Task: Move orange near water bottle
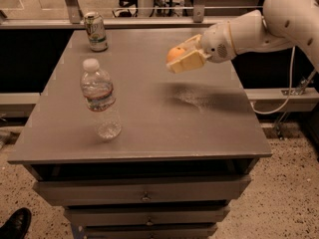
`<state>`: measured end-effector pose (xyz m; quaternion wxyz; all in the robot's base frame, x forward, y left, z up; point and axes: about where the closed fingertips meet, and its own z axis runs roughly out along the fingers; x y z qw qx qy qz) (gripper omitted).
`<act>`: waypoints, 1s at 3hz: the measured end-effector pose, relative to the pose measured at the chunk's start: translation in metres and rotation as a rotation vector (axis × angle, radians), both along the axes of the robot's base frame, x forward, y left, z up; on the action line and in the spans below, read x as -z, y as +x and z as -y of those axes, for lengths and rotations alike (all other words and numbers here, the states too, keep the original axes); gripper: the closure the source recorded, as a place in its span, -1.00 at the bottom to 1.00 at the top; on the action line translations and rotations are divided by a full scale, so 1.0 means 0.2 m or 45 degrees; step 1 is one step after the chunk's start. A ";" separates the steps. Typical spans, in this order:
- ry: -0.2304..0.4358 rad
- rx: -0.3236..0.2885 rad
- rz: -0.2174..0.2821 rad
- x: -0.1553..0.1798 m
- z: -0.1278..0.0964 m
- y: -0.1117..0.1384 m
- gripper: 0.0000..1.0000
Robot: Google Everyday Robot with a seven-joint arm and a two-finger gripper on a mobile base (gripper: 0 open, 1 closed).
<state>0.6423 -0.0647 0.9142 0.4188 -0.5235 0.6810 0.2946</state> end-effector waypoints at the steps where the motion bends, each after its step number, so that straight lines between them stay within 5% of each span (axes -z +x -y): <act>1: 0.033 -0.160 0.038 -0.02 -0.05 -0.27 1.00; 3: 0.148 -0.419 0.074 0.03 -0.35 -0.63 1.00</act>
Offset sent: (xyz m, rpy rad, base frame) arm -0.1453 0.0570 0.0024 0.1330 -0.0596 0.3591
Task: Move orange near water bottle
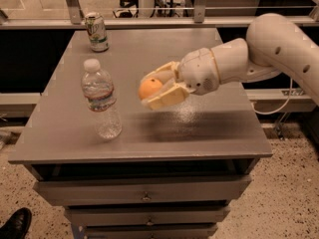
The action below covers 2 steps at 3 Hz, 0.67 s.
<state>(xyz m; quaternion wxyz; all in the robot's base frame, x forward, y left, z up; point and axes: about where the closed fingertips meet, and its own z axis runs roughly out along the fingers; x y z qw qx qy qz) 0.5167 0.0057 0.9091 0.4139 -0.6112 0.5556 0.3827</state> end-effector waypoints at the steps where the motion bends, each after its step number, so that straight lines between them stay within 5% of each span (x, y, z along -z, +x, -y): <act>1: 0.006 -0.011 0.011 0.05 -0.10 -0.02 1.00; 2: -0.008 -0.012 0.016 0.13 -0.15 -0.05 1.00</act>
Offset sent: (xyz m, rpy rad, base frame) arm -0.0165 0.0392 -0.0503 -0.0251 -0.0130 0.0001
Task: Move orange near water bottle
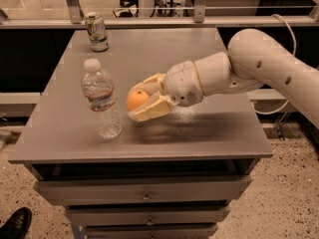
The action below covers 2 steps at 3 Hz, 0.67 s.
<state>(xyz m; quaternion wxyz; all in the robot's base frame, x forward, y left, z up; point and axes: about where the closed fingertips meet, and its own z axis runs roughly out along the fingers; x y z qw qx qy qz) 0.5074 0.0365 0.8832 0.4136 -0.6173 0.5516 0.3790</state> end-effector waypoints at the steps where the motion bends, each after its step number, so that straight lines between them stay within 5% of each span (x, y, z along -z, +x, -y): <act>1: -0.010 -0.012 -0.006 0.08 -0.04 -0.03 1.00; 2: -0.019 -0.038 -0.024 0.14 -0.07 -0.05 0.72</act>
Offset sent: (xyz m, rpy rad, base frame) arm -0.0155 0.0176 -0.0461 -0.0251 0.0416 0.0498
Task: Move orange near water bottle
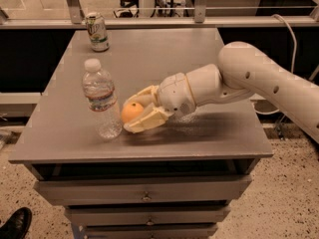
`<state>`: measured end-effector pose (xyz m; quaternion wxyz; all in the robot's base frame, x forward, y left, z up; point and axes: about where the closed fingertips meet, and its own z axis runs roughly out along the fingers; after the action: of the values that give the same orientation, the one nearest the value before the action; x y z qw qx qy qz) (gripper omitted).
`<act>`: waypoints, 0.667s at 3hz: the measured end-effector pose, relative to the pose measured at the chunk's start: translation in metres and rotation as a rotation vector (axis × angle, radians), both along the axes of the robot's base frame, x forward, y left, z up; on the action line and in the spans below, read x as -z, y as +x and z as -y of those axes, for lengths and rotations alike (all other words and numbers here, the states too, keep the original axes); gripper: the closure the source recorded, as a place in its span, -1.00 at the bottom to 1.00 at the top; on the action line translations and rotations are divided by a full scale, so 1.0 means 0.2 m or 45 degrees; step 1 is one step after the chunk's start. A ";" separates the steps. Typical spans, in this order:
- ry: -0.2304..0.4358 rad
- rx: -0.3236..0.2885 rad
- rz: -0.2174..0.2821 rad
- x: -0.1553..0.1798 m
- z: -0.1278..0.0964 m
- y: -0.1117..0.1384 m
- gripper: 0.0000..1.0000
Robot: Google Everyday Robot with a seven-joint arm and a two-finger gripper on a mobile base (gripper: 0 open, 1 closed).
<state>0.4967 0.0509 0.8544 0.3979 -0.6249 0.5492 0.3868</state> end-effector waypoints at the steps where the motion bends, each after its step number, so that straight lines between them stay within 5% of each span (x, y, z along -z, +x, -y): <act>1: -0.003 -0.024 -0.015 0.04 -0.03 -0.02 0.25; 2: -0.006 -0.037 -0.024 0.06 -0.04 -0.03 -0.20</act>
Offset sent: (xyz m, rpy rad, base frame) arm -0.0054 0.0058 -0.0180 -0.0085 0.0282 0.0320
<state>0.4914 0.0584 0.8423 0.3854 -0.6300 0.5449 0.3971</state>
